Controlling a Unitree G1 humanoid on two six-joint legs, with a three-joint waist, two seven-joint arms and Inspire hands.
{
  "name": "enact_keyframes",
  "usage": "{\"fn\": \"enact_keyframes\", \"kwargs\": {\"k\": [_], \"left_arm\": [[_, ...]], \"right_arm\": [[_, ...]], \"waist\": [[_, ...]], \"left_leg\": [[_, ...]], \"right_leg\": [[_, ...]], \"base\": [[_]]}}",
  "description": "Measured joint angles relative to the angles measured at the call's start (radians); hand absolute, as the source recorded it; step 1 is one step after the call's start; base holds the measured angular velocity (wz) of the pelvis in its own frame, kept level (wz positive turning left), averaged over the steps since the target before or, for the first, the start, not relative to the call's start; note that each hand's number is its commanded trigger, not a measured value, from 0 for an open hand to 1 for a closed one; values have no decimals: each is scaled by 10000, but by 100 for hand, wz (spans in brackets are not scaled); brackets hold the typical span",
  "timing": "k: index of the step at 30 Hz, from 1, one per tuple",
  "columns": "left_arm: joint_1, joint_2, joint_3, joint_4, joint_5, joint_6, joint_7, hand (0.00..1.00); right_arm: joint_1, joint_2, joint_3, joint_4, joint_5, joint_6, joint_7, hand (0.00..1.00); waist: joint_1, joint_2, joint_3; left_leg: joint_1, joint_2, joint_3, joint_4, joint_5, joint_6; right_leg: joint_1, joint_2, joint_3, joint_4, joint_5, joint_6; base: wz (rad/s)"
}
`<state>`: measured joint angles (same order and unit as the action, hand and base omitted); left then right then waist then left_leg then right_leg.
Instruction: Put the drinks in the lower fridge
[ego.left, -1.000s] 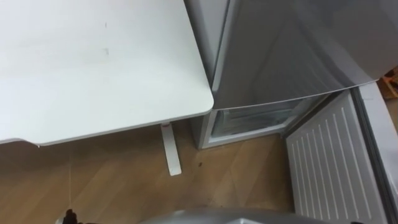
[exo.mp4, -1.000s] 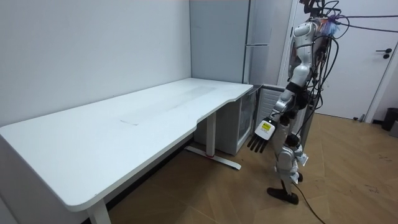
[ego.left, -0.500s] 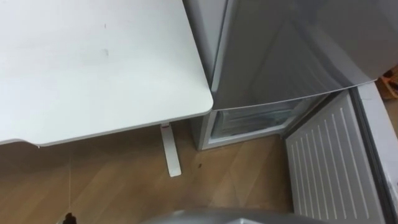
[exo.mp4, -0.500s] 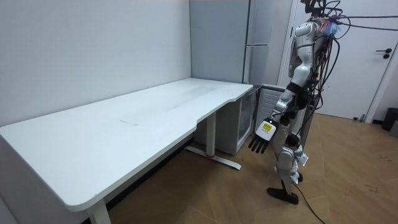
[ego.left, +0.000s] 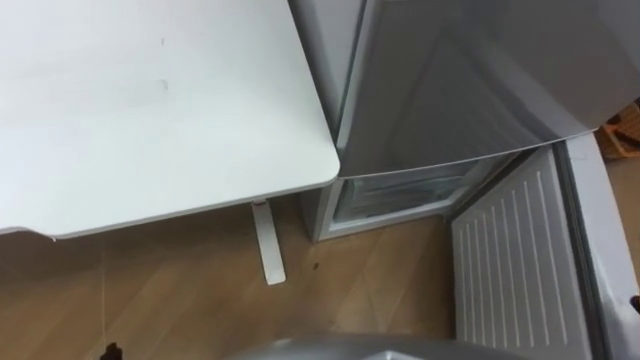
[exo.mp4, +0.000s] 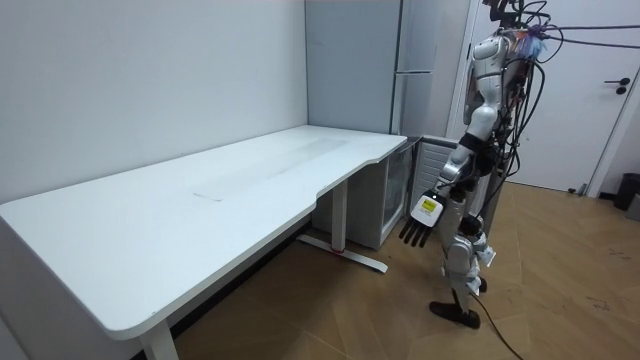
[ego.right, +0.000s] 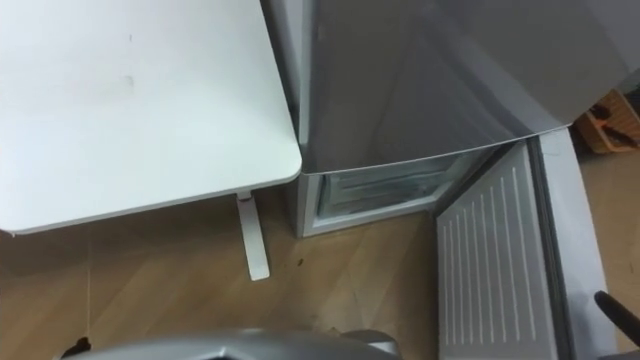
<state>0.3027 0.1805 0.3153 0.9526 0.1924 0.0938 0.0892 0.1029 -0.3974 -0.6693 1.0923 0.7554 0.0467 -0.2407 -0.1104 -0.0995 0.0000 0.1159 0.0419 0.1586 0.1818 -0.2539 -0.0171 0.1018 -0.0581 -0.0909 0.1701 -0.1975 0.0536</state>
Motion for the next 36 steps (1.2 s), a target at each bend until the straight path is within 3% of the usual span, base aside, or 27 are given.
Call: {"fn": "enact_keyframes", "kwargs": {"k": [4, 6, 9, 13, 17, 23, 33, 36], "left_arm": [[-79, 166, -73, -5, -19, 142, -556, 0], [-71, 282, -285, -9, -27, 147, -662, 0], [-326, 635, -980, 79, -41, 52, -719, 0], [-512, 697, -1429, 129, -40, -184, -725, 0], [-426, 698, -1533, 104, -44, -360, -738, 0], [-299, 682, -1534, 104, -47, -358, -695, 0], [-425, 660, -1656, 110, -49, -358, -259, 0], [-396, 618, -1664, 119, -48, -356, -134, 0]], "right_arm": [[294, -100, 1273, -459, 767, 233, 1701, 0], [730, -99, 2114, -1885, 1138, 476, 2521, 0], [1965, -140, 3770, -5330, 1501, 257, 3975, 0], [2033, -131, 4859, -6830, 1868, 336, 5945, 0], [1857, -138, 4919, -7531, 2272, 415, 7156, 0], [1686, -191, 4900, -7578, 2251, 415, 8359, 0], [1708, -191, 4883, -7501, 2212, 436, 9286, 0], [1709, -191, 4823, -7497, 2218, 604, 9352, 0]], "waist": [[89, -7, -27], [111, 28, -16], [354, 81, 30], [493, 90, 16], [695, 43, -62], [682, -8, -45], [814, 99, -48], [805, 92, -48]], "left_leg": [[-37, 38, 99, 12, 2, -3], [-18, 82, 274, 33, 1, -4], [-20, 157, 331, 43, 14, -33], [-22, 186, 297, 10, 28, -61], [-30, 180, 232, 32, 32, -60], [-183, 168, 30, 177, 39, -65], [-179, 169, 25, 156, 39, -65], [-180, 169, 25, 144, 39, -65]], "right_leg": [[-154, 32, 155, 46, 40, -25], [-180, 77, 292, 44, 100, -40], [-205, 159, 352, 37, 200, -89], [-185, 192, 328, 40, 240, -127], [-153, 191, 278, 40, 243, -128], [-156, 166, 92, 2, 243, -128], [-151, 169, 79, 4, 243, -129], [-156, 169, 70, 6, 243, -129]], "base": [[-15], [-23], [-9], [0], [5], [9], [1], [0]]}}
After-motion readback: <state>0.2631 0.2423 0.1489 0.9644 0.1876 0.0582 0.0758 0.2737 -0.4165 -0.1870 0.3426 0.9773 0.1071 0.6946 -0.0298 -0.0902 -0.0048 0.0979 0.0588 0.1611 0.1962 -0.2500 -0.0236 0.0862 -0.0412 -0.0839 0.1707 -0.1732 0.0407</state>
